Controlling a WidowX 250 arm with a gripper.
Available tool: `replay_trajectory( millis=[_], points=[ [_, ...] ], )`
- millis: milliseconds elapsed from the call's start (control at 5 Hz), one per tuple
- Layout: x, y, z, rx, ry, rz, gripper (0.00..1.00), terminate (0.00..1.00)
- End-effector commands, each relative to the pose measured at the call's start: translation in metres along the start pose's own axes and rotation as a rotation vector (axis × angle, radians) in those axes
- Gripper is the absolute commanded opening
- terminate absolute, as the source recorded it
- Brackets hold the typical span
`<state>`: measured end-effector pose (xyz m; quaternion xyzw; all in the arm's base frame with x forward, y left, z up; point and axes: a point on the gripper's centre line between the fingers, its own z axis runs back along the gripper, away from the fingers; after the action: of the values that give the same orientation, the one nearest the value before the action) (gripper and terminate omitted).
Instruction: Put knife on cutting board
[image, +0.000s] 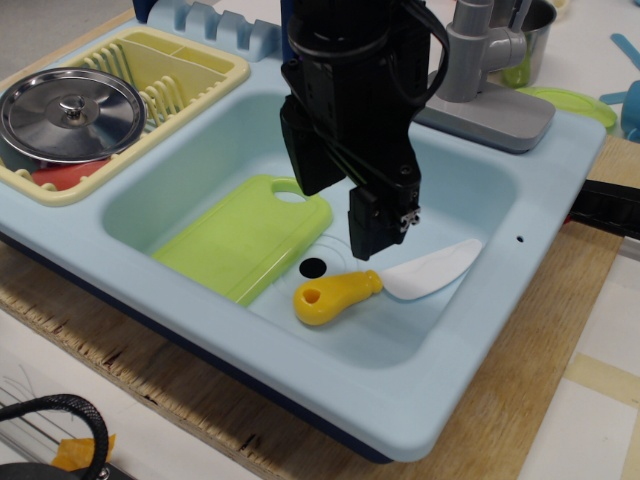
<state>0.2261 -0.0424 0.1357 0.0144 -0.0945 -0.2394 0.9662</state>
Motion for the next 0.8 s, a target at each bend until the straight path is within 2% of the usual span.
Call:
replay_trajectory(
  millis=[0,600],
  points=[
    [0.0,0.0,0.0,0.0,0.0,0.0,1.0,0.0],
    [-0.009,0.01,-0.045,-0.054,0.027,0.017,1.0,0.0]
  ],
)
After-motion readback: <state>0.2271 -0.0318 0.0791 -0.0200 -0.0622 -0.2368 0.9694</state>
